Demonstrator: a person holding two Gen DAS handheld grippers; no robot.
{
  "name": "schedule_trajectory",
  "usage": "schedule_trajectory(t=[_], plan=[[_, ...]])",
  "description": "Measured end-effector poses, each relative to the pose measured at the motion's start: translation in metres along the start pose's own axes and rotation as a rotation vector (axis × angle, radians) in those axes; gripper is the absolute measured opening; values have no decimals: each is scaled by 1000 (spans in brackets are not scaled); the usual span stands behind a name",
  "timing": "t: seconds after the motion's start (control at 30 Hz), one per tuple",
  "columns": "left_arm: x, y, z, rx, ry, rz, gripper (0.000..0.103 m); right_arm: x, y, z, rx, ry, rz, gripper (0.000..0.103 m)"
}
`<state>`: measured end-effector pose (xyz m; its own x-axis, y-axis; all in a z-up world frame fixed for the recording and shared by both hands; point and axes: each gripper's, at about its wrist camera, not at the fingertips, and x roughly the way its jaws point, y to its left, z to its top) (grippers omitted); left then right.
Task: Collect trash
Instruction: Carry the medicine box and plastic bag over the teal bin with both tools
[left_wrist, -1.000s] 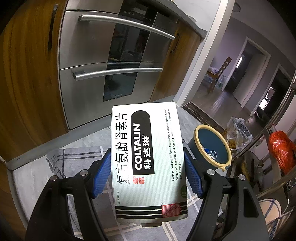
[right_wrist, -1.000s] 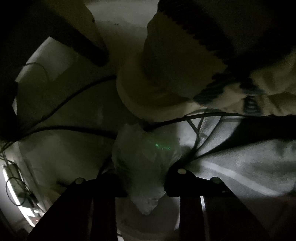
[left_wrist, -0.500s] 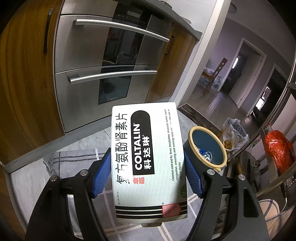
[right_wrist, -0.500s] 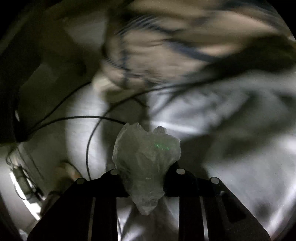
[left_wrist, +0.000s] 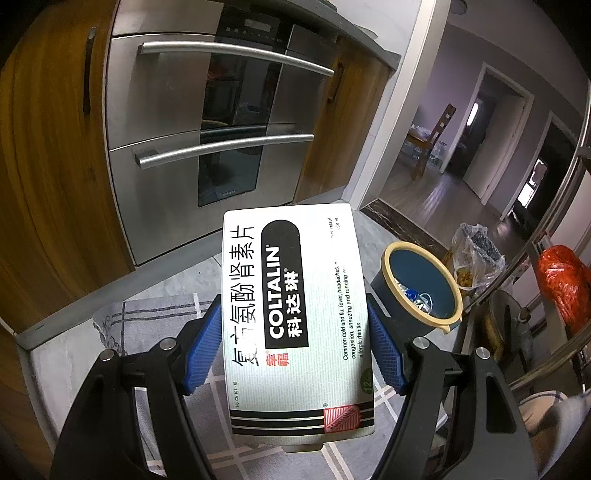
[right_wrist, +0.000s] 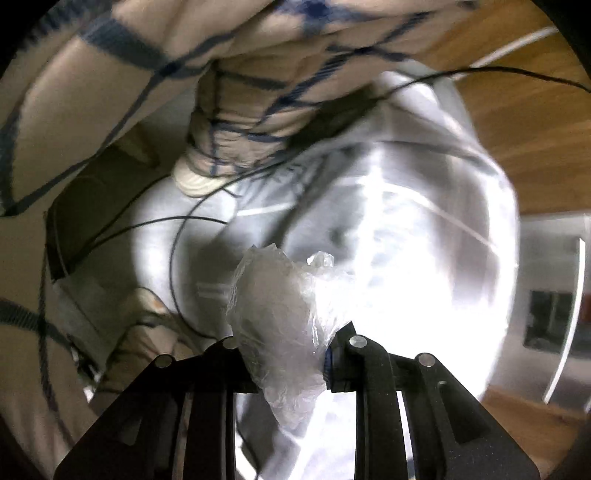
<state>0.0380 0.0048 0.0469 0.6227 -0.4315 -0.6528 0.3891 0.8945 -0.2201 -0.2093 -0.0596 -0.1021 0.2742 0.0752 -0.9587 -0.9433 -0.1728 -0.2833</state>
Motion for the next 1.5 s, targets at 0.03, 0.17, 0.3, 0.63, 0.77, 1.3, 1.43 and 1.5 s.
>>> schedule_trajectory(t=[0.03, 0.17, 0.3, 0.63, 0.77, 1.3, 1.43, 1.5], plan=[[0, -1, 0, 5, 1, 2, 72, -9, -8, -4, 28, 0, -28, 23], [1, -3, -1, 14, 1, 6, 72, -20, -30, -17, 123, 7, -115, 23], [2, -5, 0, 13, 6, 7, 72, -21, -66, -31, 261, 14, -245, 23], [11, -4, -1, 24, 23, 20, 72, -13, -162, -75, 655, 23, -484, 23], [15, -5, -3, 32, 36, 25, 71, -5, -175, -94, 732, 35, -499, 23], [58, -52, 11, 89, 74, 2, 71, -9, -214, -179, 1049, 45, -510, 23], [86, -83, 9, 137, 111, -34, 71, -9, -229, -232, 1263, 81, -500, 23], [103, -100, 6, 159, 140, -52, 71, -11, -234, -265, 1401, 95, -491, 23]])
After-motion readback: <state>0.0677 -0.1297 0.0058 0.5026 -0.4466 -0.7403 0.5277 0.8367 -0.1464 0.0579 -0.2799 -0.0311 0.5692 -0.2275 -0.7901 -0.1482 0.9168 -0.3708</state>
